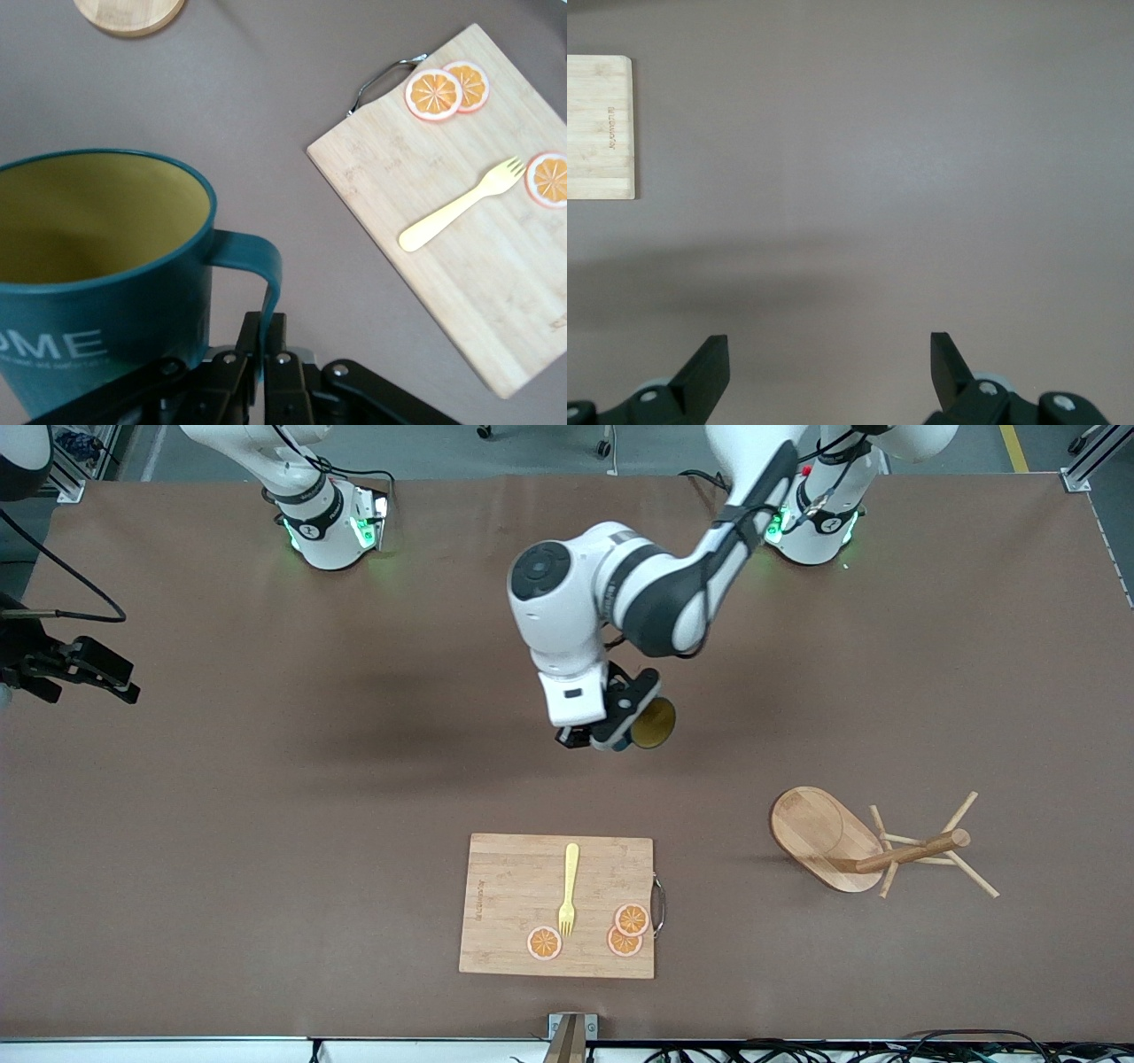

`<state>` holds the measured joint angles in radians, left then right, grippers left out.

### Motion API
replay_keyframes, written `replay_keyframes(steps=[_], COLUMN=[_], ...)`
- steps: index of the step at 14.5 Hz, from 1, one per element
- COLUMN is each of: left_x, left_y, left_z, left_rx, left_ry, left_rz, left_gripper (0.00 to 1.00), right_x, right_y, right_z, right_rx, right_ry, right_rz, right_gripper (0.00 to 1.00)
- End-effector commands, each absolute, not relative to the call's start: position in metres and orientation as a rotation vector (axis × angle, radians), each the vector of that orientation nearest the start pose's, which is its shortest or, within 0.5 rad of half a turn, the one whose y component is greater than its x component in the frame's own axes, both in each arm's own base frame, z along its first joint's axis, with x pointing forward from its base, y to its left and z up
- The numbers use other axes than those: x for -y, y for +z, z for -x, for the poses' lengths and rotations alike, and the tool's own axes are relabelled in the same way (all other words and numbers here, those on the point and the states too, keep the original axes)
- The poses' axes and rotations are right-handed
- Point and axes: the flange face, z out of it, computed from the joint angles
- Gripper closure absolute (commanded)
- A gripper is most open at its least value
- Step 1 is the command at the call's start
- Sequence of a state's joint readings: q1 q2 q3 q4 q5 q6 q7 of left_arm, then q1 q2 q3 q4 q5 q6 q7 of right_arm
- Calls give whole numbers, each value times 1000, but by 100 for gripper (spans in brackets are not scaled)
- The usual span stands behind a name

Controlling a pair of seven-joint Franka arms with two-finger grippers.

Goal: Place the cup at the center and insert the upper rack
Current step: 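Lift the mug and carry it to the wooden mug tree with the left gripper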

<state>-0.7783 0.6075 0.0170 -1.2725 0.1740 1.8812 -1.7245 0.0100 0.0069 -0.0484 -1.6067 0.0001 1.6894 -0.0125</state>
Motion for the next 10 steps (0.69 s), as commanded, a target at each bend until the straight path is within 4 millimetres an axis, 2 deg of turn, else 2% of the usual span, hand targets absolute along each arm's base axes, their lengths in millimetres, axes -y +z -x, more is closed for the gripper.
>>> replay_keyframes(steps=[1, 5, 8, 10], left_x=[456, 391, 337, 301], left_y=[436, 468, 480, 486], left_z=[-556, -601, -631, -647], left_rx=[1463, 1672, 1865, 1927], left_ry=[-115, 85, 223, 282], left_rz=[2828, 2877, 2843, 2853], left_gripper=[100, 99, 100, 100], right_x=[23, 23, 23, 23], right_y=[617, 616, 616, 616], right_z=[-568, -568, -568, -569], right_rx=[-32, -32, -32, -32], right_ry=[-116, -111, -111, -113], right_rz=[3154, 3154, 3154, 3154], right_gripper=[0, 0, 0, 0])
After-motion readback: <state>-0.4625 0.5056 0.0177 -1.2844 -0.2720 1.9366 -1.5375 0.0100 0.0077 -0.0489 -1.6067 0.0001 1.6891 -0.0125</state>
